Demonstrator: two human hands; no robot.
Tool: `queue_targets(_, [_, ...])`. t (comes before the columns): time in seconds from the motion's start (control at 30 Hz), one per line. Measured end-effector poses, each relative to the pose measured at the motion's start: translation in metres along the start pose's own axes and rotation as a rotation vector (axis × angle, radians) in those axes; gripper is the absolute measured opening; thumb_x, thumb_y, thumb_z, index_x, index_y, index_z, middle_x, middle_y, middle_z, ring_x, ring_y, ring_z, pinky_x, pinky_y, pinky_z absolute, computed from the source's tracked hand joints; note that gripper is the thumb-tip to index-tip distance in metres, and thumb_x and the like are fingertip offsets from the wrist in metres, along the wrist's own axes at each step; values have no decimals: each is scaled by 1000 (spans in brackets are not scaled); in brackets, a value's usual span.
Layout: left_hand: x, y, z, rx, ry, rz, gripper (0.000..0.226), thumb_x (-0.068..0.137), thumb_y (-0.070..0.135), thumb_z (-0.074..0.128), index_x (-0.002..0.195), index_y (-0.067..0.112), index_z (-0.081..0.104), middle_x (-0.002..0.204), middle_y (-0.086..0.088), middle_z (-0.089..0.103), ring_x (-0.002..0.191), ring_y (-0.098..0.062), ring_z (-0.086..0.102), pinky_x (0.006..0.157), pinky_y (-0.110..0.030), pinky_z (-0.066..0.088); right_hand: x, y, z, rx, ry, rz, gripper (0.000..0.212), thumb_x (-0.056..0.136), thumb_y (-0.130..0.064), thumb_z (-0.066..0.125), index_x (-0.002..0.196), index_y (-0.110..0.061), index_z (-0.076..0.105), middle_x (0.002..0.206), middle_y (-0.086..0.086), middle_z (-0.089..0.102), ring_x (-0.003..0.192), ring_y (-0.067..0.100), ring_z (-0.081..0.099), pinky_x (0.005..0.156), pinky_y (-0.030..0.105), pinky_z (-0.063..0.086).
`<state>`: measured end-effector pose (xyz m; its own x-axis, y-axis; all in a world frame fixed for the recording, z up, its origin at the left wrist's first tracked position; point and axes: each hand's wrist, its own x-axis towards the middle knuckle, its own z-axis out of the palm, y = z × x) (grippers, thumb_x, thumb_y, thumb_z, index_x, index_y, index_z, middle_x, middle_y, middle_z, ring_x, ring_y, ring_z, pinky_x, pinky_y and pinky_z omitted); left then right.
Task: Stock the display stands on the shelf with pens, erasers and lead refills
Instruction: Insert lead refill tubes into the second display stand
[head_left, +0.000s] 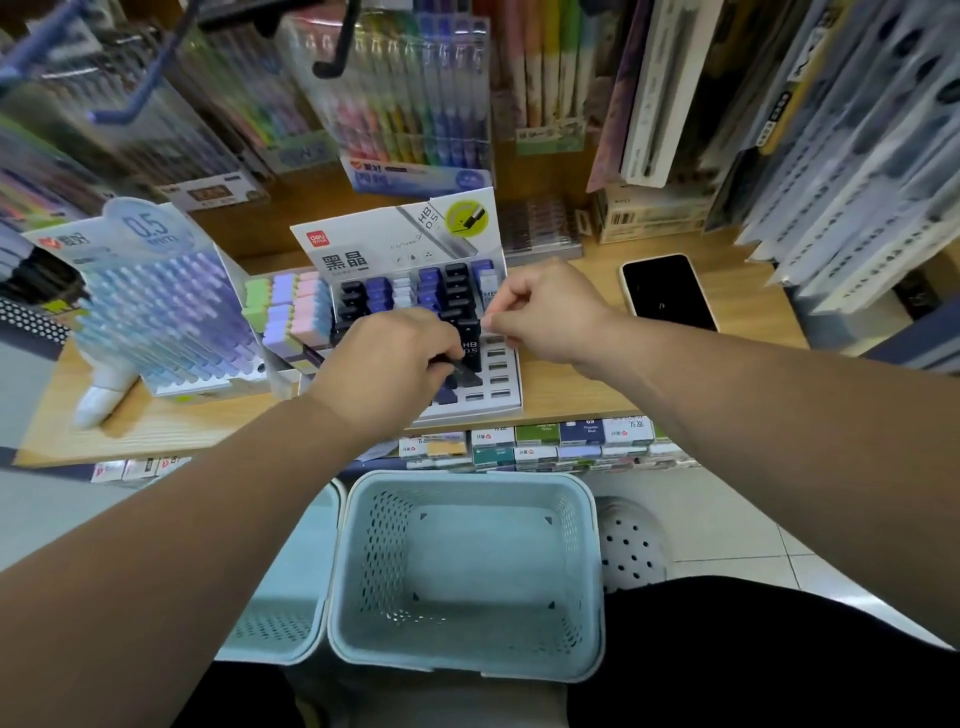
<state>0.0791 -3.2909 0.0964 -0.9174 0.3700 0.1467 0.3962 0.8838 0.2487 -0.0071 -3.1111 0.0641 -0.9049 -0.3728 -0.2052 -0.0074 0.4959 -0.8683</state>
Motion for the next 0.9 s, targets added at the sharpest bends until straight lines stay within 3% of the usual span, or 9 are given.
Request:
queue_targets(0.2, [7, -5, 1, 0, -11, 52, 15, 82, 3, 76, 96, 8, 80, 87, -8, 72, 77, -28, 69, 70, -43, 59, 1, 3, -1, 39, 29, 11, 13, 88, -19, 77, 76, -13, 74, 75, -8, 70, 68, 11, 67, 61, 24, 50])
queue_targets(0.33, [9, -3, 11, 4, 1, 34, 14, 78, 1, 79, 91, 7, 80, 85, -9, 66, 69, -29, 66, 63, -43, 58, 2, 7, -2, 18, 53, 12, 15, 88, -24, 76, 81, -11, 75, 60, -16, 65, 65, 2, 61, 59, 21, 44])
queue_targets(0.47, [16, 2, 14, -28, 34, -28, 31, 77, 12, 82, 108, 15, 75, 86, -6, 68, 78, -29, 66, 73, -46, 58, 1, 3, 0, 62, 24, -44, 12, 87, -15, 76, 76, -11, 74, 67, -9, 66, 58, 3, 60, 59, 22, 48])
queue_targets(0.57, [10, 0, 8, -50, 92, -71, 31, 76, 20, 85, 104, 14, 74, 88, -3, 68, 82, -24, 63, 77, -40, 56, 2, 1, 7, 40, -10, -77, 12, 83, -14, 79, 73, -12, 74, 63, -7, 66, 55, 6, 59, 59, 26, 51])
queue_targets(0.67, [-8, -15, -1, -81, 232, -200, 24, 82, 20, 81, 103, 12, 73, 82, 8, 54, 77, -12, 49, 76, -26, 45, 5, 1, 14, 0, -11, -78, 16, 82, -19, 83, 72, -11, 74, 59, -11, 64, 56, 4, 59, 64, 28, 55])
queue_targets(0.73, [-27, -29, -6, -84, 304, -359, 21, 86, 20, 76, 106, 13, 72, 82, 11, 47, 75, -9, 45, 77, -25, 42, 6, 1, 18, -36, 11, -81, 17, 85, -20, 81, 74, -9, 74, 64, -8, 67, 61, 7, 61, 72, 35, 60])
queue_targets(0.8, [-45, -38, -5, -103, 330, -513, 22, 89, 23, 74, 108, 15, 69, 90, 5, 55, 71, -13, 51, 75, -28, 45, 5, 5, 16, -39, 84, -74, 20, 87, -24, 77, 74, -9, 72, 64, -5, 65, 63, 11, 62, 76, 40, 60])
queue_targets(0.9, [-72, -47, 3, -203, 366, -689, 22, 89, 28, 72, 109, 19, 67, 95, 0, 65, 68, -10, 56, 73, -26, 46, 4, 8, 15, 14, 98, -67, 30, 85, -38, 78, 76, -11, 68, 60, -4, 55, 61, 16, 57, 73, 37, 57])
